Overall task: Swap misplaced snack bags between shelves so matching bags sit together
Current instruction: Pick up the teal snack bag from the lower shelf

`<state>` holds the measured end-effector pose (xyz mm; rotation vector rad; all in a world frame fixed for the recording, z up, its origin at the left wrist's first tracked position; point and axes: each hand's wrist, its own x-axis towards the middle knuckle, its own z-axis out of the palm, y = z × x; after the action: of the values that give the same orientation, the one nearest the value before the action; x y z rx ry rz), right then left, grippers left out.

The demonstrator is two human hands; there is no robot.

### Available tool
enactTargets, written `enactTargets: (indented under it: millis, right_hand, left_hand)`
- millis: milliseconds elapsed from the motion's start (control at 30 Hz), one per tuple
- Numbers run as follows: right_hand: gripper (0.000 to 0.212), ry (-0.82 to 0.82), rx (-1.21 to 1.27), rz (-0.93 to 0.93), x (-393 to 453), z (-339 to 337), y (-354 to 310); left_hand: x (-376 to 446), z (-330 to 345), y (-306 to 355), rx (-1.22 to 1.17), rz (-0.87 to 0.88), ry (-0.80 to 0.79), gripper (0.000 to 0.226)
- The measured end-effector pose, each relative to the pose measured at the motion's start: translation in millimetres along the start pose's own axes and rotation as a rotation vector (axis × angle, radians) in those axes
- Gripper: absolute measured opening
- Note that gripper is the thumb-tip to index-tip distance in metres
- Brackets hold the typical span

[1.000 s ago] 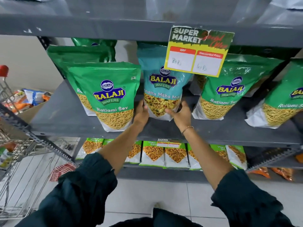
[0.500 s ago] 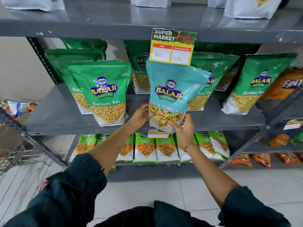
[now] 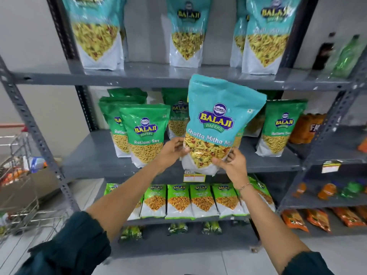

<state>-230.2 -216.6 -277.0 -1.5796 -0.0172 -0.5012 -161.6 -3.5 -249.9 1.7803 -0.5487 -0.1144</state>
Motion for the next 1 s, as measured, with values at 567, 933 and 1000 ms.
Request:
enactTargets:
  millis: [567, 933, 1000]
  right_hand:
    - [0.032, -0.139, 0.01, -0.383, 118.5, 50.4, -201.4]
    - [0.028, -0.142, -0.039, -0.335, 229.8, 69.1, -217.6]
    - [0.028, -0.13, -0.048, -0.311, 248.9, 69.7, -210.9]
  left_hand:
    - [43.7, -109.0, 193.1, 0.099, 0.305, 0.303, 0.018]
    - [154.1, -135.1, 201.6, 0.044, 0.29, 0.395, 0.027]
    - [173.3, -134.8, 195.0, 0.05, 0.266, 0.403, 0.03]
